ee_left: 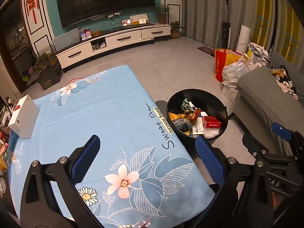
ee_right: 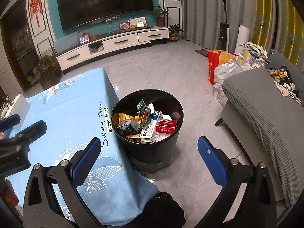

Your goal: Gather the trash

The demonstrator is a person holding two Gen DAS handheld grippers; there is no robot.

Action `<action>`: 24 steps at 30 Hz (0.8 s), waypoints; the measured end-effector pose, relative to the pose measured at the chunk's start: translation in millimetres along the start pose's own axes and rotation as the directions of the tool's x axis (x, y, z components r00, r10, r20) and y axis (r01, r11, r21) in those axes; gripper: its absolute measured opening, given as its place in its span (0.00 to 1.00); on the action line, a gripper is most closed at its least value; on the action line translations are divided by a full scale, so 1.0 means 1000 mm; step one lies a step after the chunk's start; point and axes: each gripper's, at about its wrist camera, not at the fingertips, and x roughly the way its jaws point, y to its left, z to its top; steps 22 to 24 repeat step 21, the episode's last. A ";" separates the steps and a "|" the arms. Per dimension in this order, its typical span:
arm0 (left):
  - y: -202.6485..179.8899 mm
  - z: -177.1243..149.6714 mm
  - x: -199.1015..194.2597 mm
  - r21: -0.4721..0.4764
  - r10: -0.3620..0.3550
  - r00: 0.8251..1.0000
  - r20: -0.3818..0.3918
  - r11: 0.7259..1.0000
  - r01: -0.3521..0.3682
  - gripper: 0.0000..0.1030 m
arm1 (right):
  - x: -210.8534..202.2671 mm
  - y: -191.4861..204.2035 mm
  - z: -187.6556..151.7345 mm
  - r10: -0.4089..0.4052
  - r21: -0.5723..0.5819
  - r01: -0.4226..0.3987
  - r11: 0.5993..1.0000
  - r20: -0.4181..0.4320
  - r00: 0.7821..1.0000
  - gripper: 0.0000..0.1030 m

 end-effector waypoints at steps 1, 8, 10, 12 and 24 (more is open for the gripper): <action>0.000 0.000 0.000 0.001 0.001 1.000 0.002 1.000 -0.001 0.97 | 0.000 0.000 0.000 0.000 0.000 0.000 1.000 0.000 1.000 0.97; -0.002 -0.001 -0.001 -0.003 0.009 1.000 0.000 1.000 -0.009 0.97 | 0.000 0.000 0.000 -0.002 -0.001 0.002 1.000 0.000 1.000 0.97; -0.002 -0.001 0.000 -0.007 0.008 1.000 -0.003 1.000 -0.008 0.97 | 0.000 0.000 0.000 -0.002 -0.003 0.002 1.000 0.002 1.000 0.97; -0.002 0.000 0.000 -0.008 0.009 1.000 -0.005 1.000 -0.009 0.97 | 0.000 0.001 0.001 -0.003 -0.003 0.003 1.000 0.002 1.000 0.97; 0.001 0.000 0.001 -0.026 0.010 1.000 -0.015 1.000 -0.011 0.97 | -0.002 0.001 0.001 -0.002 -0.003 0.002 1.000 0.004 1.000 0.97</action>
